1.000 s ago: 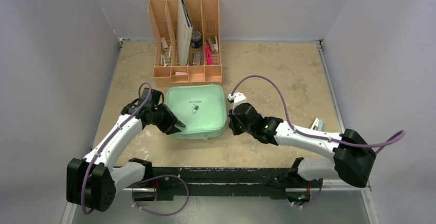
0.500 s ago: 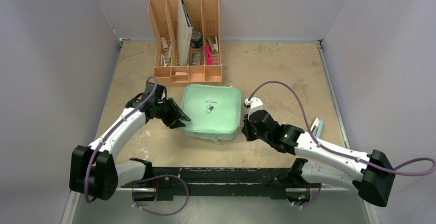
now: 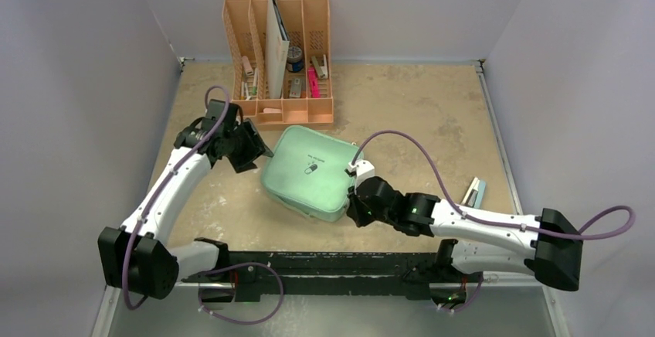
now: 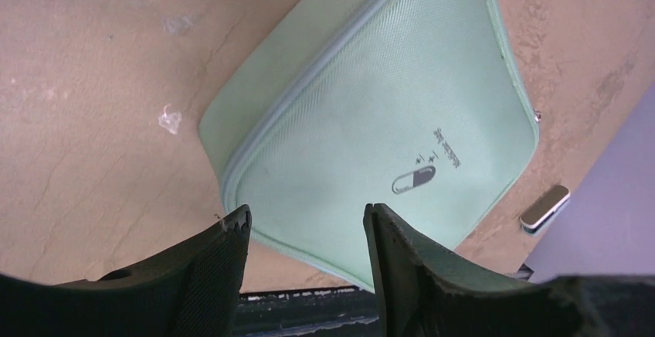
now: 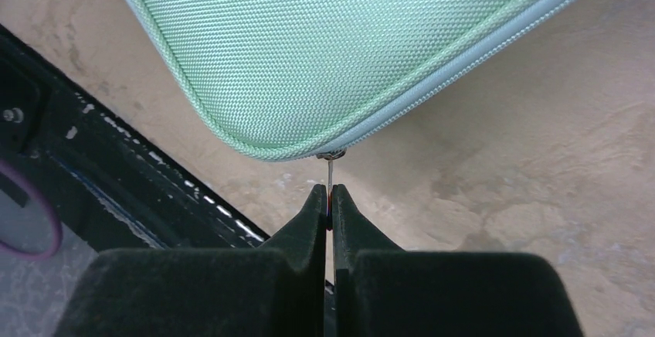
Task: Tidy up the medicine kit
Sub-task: Zip the medicine box at the center of the board.
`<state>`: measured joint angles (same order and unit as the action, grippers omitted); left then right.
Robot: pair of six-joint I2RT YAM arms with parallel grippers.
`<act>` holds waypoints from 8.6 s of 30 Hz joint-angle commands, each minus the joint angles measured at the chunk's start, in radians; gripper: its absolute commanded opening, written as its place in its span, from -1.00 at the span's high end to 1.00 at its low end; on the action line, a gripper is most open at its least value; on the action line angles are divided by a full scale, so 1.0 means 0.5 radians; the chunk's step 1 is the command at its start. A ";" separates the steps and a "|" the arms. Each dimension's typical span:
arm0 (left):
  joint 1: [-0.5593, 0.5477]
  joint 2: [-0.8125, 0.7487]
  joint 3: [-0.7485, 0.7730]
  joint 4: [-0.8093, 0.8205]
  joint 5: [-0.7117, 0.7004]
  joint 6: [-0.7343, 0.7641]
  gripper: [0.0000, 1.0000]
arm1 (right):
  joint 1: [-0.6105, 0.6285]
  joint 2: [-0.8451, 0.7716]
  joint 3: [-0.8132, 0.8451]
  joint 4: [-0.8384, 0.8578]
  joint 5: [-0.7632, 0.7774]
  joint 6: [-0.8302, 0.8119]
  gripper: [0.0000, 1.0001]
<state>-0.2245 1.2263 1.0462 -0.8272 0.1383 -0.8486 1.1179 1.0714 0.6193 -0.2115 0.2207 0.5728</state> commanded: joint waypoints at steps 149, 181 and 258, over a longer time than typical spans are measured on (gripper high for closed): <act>-0.445 -0.038 -0.743 1.113 0.791 0.268 0.58 | -0.633 0.386 0.176 0.128 -0.861 -0.058 1.00; -0.456 0.002 -1.047 0.741 0.200 0.345 0.78 | -0.954 0.484 0.285 0.296 -0.523 -0.444 1.00; -2.108 0.433 -0.541 0.843 -1.214 1.853 1.00 | -1.154 0.574 0.495 0.418 -0.644 -0.447 1.00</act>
<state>-1.2514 1.4406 0.8165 -0.2657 -0.5396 0.1387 0.5869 1.3323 0.7868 -0.0959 -0.2222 0.4038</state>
